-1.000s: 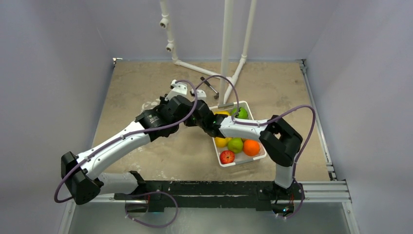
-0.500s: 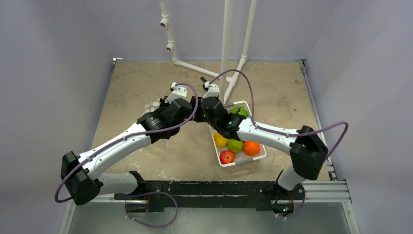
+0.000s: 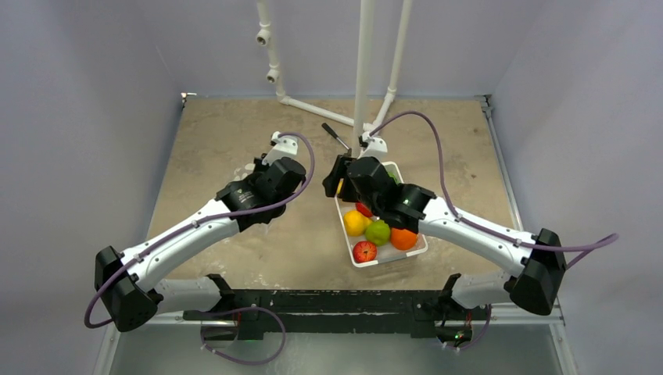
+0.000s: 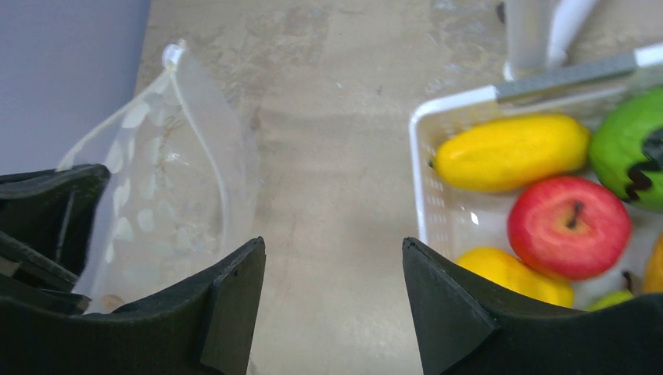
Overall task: Place the food in the zip-top bag and seal the zipper
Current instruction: Pick up the fake fruit from the bin.
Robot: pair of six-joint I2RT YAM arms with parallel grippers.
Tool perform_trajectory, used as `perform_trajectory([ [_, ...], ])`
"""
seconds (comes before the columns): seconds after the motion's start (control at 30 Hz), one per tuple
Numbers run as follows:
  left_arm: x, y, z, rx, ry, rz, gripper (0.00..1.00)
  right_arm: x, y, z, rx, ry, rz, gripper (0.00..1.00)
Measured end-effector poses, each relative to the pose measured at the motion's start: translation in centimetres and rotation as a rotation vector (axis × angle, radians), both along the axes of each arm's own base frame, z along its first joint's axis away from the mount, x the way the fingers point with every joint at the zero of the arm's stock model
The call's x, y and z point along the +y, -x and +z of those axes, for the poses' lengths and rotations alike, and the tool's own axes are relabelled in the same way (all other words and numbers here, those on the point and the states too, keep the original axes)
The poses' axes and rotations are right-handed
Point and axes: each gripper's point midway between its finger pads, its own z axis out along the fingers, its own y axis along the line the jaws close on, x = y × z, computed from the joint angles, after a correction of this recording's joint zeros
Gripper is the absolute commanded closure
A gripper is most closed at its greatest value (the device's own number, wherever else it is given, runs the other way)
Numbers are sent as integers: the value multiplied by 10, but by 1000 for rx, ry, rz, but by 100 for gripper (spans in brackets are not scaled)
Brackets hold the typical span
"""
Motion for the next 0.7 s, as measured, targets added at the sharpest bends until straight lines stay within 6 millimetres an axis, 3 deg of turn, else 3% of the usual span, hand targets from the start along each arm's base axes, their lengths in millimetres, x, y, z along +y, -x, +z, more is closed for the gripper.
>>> perform_trajectory([
  [0.13,0,1,2,-4,11,-4,100,-23,12,-12,75,42,-63,30],
  [0.4,-1,3,5,-8,31,-15,100,-65,36,-55,242,172,-185,29],
  [0.7,-2,4,7,-6,52,-30,100,-94,58,-95,339,276,-231,22],
])
